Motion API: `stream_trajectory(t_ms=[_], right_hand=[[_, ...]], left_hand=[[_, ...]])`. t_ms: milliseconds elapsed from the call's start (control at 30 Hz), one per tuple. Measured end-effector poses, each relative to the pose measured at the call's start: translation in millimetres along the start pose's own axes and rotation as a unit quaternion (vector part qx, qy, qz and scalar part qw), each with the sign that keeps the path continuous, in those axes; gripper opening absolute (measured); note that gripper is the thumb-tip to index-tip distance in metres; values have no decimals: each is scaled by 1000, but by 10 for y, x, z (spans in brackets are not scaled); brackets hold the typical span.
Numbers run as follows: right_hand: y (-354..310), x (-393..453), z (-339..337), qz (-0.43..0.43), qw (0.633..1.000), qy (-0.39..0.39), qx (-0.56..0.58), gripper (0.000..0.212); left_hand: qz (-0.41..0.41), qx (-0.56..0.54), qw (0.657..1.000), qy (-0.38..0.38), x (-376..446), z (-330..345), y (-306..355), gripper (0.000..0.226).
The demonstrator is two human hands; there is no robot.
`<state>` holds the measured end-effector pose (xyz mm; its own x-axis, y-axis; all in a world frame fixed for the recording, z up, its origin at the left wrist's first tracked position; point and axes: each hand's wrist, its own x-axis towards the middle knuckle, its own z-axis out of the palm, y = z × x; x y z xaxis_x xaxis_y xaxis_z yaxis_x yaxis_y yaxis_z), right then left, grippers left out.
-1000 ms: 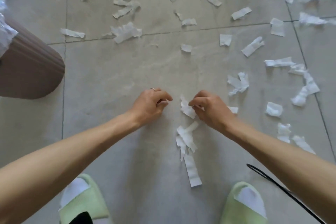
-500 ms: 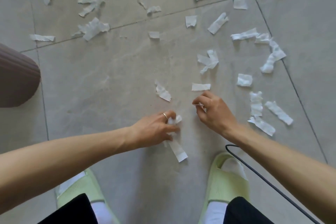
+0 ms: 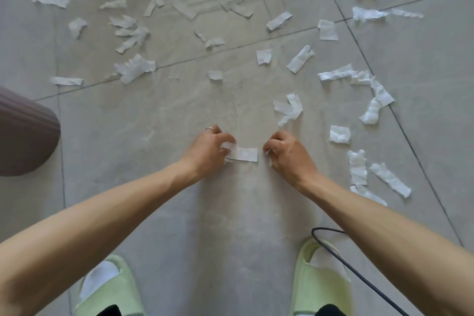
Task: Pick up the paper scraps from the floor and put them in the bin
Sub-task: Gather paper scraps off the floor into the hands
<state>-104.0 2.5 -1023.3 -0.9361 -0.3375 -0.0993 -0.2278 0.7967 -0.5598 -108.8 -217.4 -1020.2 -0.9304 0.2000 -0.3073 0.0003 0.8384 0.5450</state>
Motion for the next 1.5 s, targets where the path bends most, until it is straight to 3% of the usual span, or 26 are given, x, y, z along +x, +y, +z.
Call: stream_trajectory(t_ms=[67, 200, 333, 433, 600, 700, 800, 1033, 1133, 1233, 1300, 1400, 1500], right_hand=[[-29, 74, -23, 9, 1000, 1, 21, 19], [33, 374, -223, 66, 993, 89, 35, 20], [226, 635, -303, 142, 986, 88, 21, 20], [241, 741, -247, 179, 980, 73, 43, 20], [88, 925, -177, 139, 988, 24, 61, 26], [12, 1078, -221, 112, 990, 40, 73, 25], [-21, 1291, -333, 96, 987, 91, 87, 21], [77, 1774, -430, 98, 985, 108, 94, 34], [136, 1990, -383, 136, 986, 70, 61, 44], [188, 2149, -335, 175, 983, 51, 27, 52], [232, 2249, -309, 164, 985, 57, 15, 45], [268, 2352, -268, 120, 990, 71, 9, 21], [282, 2352, -192, 93, 992, 78, 21, 12]], left_hand=[[16, 9, 1000, 17, 28, 12, -10, 13], [31, -10, 997, 66, 139, -24, 6, 9], [-32, -66, 985, 158, 402, -202, 44, 13], [-82, -102, 977, 170, 645, -380, 118, 32], [-129, -73, 979, 139, 1139, -612, 152, 61], [-161, -54, 977, 129, 1310, -612, 90, 46], [-142, -37, 977, 155, 1372, -605, 73, 24], [-124, -101, 957, 242, 1607, -850, 110, 19], [-131, -83, 964, 215, 1934, -983, 121, 53], [-189, -11, 977, 102, 2208, -1017, 61, 84], [-208, -2, 975, 77, 2322, -1030, -3, 71], [-170, 22, 978, 118, 2434, -1043, -90, 36], [-136, 17, 980, 144, 2420, -1020, -152, 17]])
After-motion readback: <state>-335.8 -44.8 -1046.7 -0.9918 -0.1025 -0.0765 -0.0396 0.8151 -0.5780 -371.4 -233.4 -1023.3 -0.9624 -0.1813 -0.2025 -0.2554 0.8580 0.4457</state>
